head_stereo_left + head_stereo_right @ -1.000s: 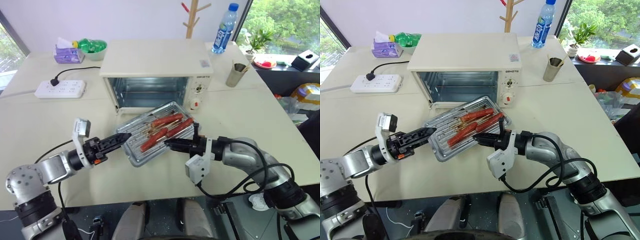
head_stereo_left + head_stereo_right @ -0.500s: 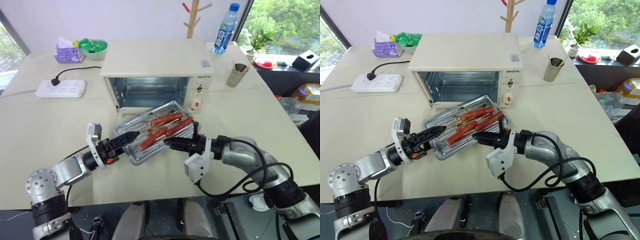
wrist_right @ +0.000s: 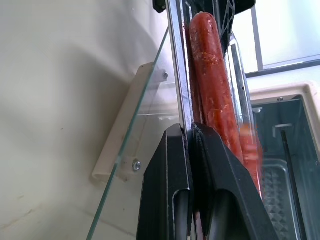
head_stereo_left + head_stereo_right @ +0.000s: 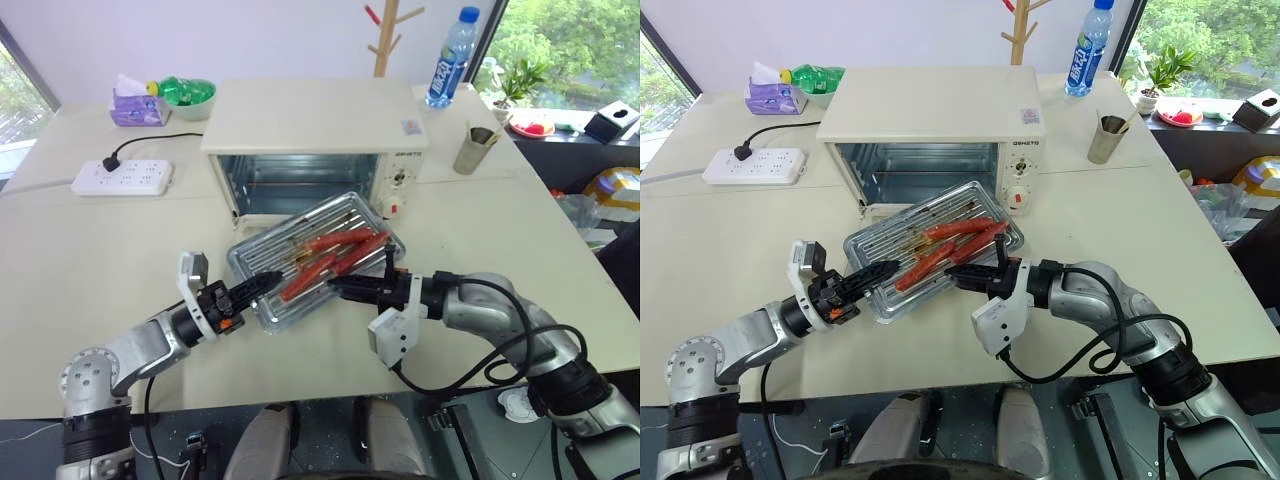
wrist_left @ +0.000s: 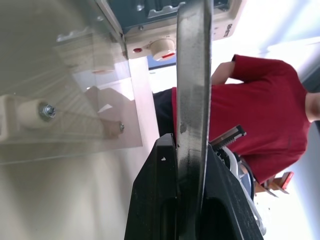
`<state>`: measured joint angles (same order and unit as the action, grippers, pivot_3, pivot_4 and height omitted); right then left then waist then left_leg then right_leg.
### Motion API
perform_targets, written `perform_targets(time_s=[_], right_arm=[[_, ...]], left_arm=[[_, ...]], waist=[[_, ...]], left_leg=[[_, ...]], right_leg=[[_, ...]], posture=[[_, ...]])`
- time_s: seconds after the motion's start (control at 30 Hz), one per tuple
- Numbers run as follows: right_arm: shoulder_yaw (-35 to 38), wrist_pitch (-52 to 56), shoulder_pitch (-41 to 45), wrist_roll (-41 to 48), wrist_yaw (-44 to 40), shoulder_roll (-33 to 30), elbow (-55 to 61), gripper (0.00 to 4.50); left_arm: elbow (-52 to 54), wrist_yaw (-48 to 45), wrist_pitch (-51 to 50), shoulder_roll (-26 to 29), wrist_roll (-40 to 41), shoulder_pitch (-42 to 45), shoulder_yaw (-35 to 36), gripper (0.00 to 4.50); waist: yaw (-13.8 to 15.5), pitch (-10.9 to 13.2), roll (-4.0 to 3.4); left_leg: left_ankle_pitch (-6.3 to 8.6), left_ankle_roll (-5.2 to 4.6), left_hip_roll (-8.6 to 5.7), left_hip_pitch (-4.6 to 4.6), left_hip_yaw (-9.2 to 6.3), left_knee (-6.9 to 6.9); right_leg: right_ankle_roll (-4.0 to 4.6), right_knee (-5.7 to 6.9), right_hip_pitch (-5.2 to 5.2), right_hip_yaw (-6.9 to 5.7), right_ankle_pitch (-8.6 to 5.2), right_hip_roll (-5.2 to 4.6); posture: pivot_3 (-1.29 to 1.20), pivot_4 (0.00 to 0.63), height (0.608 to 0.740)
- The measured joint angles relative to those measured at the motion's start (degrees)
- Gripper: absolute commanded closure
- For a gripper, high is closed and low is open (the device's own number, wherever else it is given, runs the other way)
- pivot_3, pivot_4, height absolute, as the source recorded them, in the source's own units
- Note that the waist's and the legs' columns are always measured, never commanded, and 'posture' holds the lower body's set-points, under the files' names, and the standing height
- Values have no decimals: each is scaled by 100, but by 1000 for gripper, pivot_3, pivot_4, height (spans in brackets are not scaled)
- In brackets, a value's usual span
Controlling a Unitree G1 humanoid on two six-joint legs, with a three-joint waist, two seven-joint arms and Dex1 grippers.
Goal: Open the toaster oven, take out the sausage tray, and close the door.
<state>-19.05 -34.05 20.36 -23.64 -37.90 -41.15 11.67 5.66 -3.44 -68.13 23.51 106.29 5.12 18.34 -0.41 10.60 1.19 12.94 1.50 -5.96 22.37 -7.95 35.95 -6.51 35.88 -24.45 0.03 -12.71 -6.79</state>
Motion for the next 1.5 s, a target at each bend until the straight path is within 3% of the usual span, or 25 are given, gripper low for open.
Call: perform_targets(time_s=[0.27,0.37,0.5,0.8,1.07,1.33,1.5], right_arm=[[3,-1,-129,127,-43,-59,171,4500],[114,65,-359,513,-148,-197,285,3393],[469,268,-506,967,-249,-370,371,1520],[906,844,-972,2097,-520,-446,794,1520],[1739,2337,-1492,3092,-490,-351,302,1520],[1786,3081,-1367,3149,-246,122,-733,1520],[1782,3322,-1200,3054,-48,323,-1332,1520]], left_arm=[[227,235,387,255,572,-356,-264,4470],[387,270,546,250,574,-660,-224,4500],[428,349,857,247,557,-1077,95,4500],[1061,467,1317,-16,556,-1855,390,4500],[2074,534,2209,-762,560,-3206,1156,4500],[2269,469,3111,-1435,560,-3858,1731,4500],[2217,342,3397,-1519,561,-3895,1980,4500]], waist=[[6,0,0],[5,0,-1],[1,0,0],[105,0,-1],[114,0,0],[114,1,0],[116,1,1]], left_leg=[[0,-1,0,1,0,-2],[2,-3,0,2,1,-4],[4,-6,7,3,3,-7],[14,-21,7,6,7,-7],[25,-30,25,12,24,-4],[48,-26,66,16,85,12],[54,-36,77,19,119,14]], right_leg=[[2,-6,0,0,-1,0],[4,-13,1,2,-3,-1],[23,-21,2,1,-13,0],[23,-52,14,0,-13,-2],[24,-74,18,7,-13,-8],[24,-88,20,-5,-15,-2],[26,-91,20,-4,-13,-3]], posture=[[0,150,739],[0,150,739],[0,150,739],[0,150,739],[0,150,739],[0,150,739],[0,150,739]])
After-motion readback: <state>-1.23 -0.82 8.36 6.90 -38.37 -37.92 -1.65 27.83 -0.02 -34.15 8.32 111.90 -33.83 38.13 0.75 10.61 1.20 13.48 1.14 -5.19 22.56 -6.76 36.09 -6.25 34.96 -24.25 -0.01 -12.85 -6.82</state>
